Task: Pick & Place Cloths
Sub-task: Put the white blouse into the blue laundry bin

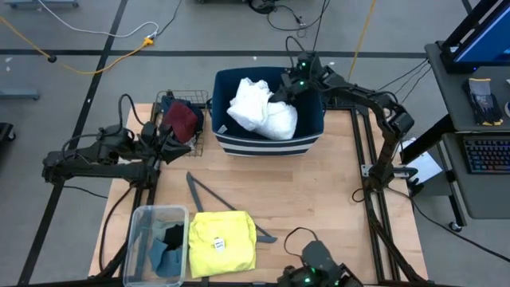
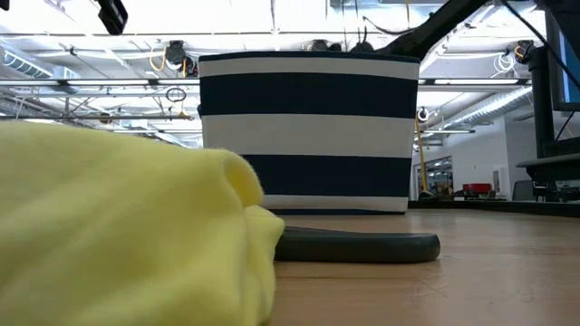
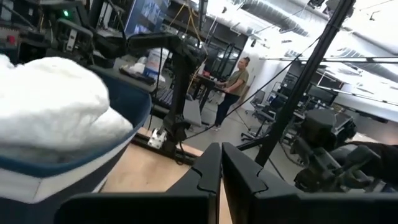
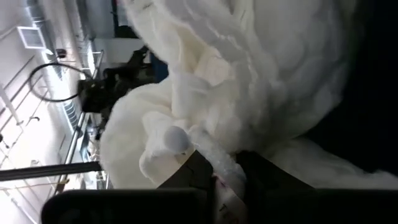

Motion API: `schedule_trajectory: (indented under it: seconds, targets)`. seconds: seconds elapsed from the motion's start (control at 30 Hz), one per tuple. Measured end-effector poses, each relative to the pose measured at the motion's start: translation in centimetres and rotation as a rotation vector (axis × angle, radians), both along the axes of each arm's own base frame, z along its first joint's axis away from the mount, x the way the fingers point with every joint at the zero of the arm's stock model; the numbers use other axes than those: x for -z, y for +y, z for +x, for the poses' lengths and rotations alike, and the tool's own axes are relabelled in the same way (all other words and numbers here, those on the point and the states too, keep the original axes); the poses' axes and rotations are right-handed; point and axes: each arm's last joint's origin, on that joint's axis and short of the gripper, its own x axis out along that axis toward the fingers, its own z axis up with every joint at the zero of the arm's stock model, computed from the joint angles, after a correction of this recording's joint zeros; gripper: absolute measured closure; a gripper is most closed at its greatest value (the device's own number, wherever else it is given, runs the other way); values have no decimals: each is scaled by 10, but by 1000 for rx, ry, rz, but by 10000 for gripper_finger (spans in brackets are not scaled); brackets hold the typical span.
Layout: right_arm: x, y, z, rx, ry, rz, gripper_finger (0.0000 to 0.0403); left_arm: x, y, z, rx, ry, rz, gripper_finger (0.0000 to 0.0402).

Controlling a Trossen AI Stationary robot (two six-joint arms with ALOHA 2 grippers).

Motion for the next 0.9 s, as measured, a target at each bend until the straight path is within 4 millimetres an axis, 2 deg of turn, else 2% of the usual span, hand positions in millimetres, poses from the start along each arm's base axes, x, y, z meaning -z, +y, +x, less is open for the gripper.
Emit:
schedule_trajectory:
  seconds: [0.23, 0.43, 0.7, 0.9]
  targets:
    - [19, -5, 9, 2, 32, 13, 378, 2, 0, 5, 1, 26, -10, 398]
    - [22, -7, 10, 46, 35, -108, 378, 2, 0, 5, 2, 26, -11, 386]
    - [20, 0, 14, 15, 22, -144, 378, 2, 0, 5, 2, 26, -10, 396]
    - [5, 18, 17, -44, -1, -131, 378, 2, 0, 5, 2, 26, -8, 391]
